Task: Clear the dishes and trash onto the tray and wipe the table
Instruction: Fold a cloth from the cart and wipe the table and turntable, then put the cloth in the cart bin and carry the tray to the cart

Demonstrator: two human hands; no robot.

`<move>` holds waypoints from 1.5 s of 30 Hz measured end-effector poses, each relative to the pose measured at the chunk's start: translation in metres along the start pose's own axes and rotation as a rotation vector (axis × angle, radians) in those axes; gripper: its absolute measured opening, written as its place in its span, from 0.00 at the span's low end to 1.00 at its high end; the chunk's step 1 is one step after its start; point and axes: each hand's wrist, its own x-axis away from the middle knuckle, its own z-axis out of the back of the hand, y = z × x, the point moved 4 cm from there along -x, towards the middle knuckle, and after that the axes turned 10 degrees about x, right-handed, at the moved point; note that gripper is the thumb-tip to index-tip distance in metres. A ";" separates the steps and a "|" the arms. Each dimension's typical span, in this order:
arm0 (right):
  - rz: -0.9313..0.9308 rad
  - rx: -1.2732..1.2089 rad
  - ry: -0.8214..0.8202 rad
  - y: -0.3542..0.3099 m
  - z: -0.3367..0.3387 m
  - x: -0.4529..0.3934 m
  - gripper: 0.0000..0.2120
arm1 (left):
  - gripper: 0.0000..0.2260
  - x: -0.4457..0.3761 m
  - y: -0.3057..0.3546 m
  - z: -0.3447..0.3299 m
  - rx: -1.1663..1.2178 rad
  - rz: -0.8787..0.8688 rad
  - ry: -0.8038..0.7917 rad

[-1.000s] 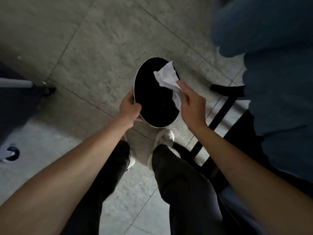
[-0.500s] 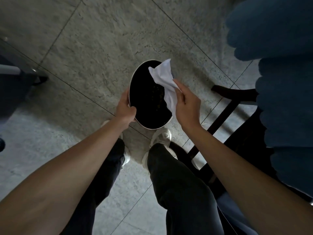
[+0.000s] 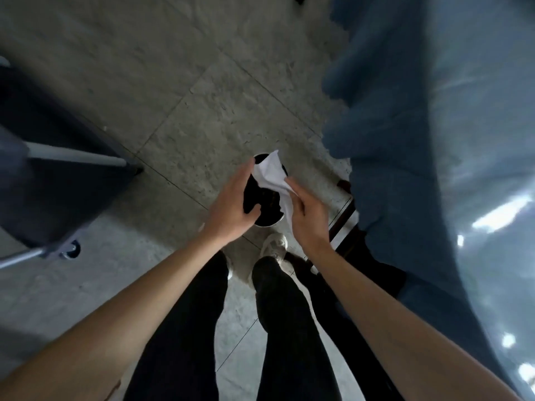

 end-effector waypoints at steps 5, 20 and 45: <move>0.269 0.119 0.032 -0.082 0.048 0.057 0.18 | 0.41 0.051 0.086 0.050 0.436 0.184 -0.003; 0.638 0.094 0.200 -0.288 0.120 0.113 0.16 | 0.10 0.105 0.236 0.246 0.531 -0.134 0.060; 1.303 0.583 -0.677 -0.843 -0.008 -0.298 0.18 | 0.12 -0.075 0.276 0.728 0.477 -0.214 0.651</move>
